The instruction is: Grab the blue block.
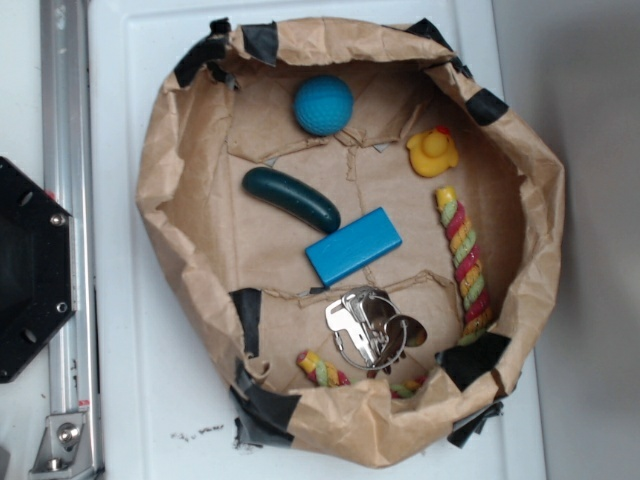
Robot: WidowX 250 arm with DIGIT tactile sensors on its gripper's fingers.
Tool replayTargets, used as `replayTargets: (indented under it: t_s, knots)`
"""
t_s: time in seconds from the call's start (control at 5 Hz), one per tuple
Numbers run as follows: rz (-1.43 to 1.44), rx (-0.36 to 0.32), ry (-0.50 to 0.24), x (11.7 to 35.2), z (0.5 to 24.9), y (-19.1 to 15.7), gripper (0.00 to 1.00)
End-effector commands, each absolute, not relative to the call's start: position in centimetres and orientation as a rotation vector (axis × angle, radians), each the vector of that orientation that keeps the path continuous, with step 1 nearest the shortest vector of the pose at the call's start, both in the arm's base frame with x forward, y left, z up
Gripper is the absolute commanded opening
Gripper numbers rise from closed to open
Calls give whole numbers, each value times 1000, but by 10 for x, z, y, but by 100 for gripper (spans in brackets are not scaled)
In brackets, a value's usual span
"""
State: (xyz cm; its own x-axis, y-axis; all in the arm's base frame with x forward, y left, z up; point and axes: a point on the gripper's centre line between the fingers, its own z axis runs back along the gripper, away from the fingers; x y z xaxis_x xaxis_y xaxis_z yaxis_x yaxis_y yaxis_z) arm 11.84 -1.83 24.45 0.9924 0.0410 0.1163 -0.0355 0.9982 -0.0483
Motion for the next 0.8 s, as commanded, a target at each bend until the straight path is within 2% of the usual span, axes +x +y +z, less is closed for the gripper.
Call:
replayTargets:
  t_s: [0.0,0.2,0.4,0.6]
  knots:
    - [38,-46,-118,118,244,-18,100]
    - [116,30,-68,168,203,-6,100]
    - [155,22,-57,217,164,12,100]
    - [186,29,-78,268,127,30,100]
